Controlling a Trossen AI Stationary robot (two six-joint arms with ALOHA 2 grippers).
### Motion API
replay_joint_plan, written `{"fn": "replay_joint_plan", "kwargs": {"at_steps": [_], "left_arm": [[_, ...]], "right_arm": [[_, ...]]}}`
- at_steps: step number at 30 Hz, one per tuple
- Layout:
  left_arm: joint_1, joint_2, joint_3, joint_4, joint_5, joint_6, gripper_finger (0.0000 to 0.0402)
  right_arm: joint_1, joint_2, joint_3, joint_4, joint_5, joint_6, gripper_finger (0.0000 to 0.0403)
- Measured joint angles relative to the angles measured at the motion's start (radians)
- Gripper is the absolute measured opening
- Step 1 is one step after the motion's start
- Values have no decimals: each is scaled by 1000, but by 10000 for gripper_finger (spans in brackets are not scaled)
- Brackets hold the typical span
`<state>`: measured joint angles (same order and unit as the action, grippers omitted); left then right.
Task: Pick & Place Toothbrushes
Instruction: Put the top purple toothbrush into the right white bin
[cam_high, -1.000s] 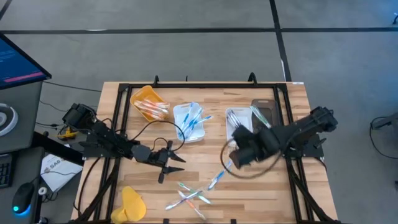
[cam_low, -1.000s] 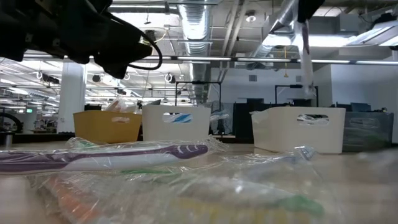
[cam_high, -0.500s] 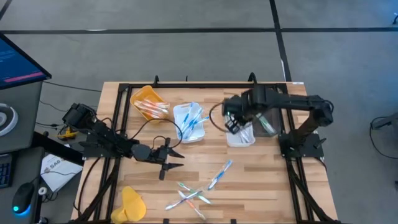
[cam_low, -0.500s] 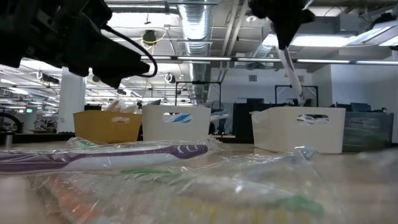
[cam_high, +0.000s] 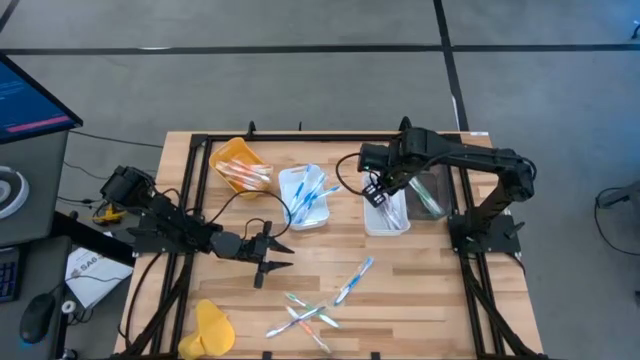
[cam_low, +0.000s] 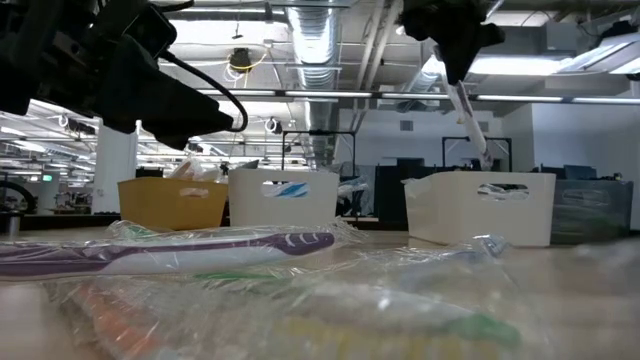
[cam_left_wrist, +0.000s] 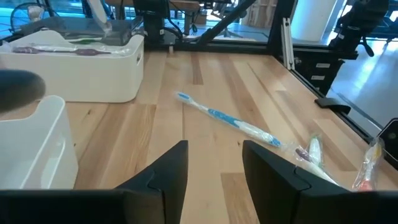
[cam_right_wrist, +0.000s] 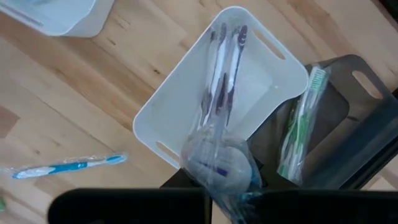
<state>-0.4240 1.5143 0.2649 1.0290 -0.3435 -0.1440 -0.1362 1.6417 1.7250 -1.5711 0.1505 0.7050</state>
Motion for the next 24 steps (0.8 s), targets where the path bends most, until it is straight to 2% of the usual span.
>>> {"fn": "replay_joint_plan", "kwargs": {"at_steps": [4, 11, 24], "left_arm": [[0, 0, 0, 0, 0, -3, 143], [0, 0, 0, 2, 0, -3, 143], [0, 0, 0, 5, 0, -21, 143]], "right_arm": [[21, -1, -18, 1, 2, 8, 9], [29, 0, -141, 0, -22, 4, 9], [-15, 0, -247, 97, -23, -7, 9]]}}
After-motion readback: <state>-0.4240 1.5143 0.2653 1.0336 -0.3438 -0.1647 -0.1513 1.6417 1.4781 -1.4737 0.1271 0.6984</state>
